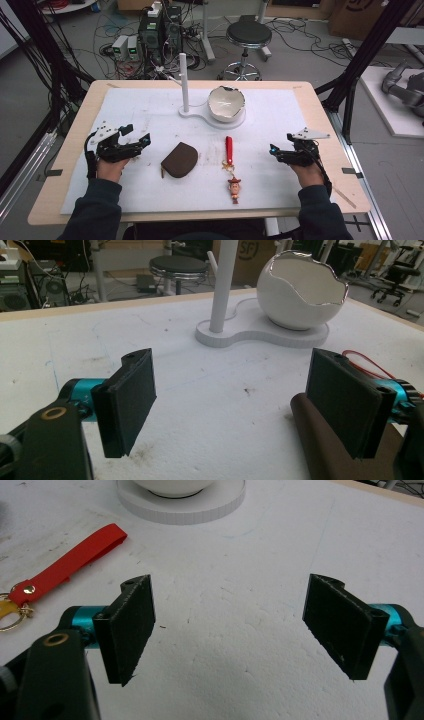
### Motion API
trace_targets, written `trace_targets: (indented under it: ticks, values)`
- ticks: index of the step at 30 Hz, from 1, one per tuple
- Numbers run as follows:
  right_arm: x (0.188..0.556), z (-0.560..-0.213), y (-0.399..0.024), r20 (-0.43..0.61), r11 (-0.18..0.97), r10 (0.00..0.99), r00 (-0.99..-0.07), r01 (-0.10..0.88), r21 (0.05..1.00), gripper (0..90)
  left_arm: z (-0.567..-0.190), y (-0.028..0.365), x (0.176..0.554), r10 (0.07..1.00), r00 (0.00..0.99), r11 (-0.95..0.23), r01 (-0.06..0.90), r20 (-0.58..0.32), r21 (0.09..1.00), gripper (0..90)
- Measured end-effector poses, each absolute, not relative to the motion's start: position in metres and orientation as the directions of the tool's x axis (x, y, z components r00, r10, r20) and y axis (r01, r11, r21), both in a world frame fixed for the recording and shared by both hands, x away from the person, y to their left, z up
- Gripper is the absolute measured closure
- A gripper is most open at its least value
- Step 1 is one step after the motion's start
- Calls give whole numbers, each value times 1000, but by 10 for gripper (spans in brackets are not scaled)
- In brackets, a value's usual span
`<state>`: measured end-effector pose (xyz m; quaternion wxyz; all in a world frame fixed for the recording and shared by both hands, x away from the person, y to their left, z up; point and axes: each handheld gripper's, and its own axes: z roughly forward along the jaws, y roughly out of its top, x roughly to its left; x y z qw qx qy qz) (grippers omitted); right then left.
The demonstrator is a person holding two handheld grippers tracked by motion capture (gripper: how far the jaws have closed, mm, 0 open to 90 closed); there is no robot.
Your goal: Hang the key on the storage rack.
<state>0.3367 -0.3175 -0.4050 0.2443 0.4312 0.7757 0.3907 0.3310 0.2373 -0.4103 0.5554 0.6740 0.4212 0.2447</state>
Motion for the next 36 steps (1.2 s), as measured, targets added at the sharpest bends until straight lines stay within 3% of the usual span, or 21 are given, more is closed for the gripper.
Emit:
trace_targets:
  ticks: [12,19,26,36]
  values:
    - [339,-405,-315,-24,304,859,-512,471,828,234,-411,237,331,846,517,-33,301,-134,953,207]
    - [338,-400,-289,42,275,824,-565,463,842,284,-412,235,328,842,519,-28,315,-148,949,208]
    - [356,-406,-252,98,278,777,-621,479,833,492,-415,233,330,844,515,-37,332,-149,943,211]
    - [366,-427,-205,141,369,722,-677,551,749,406,-415,233,331,846,511,-36,340,-152,940,214]
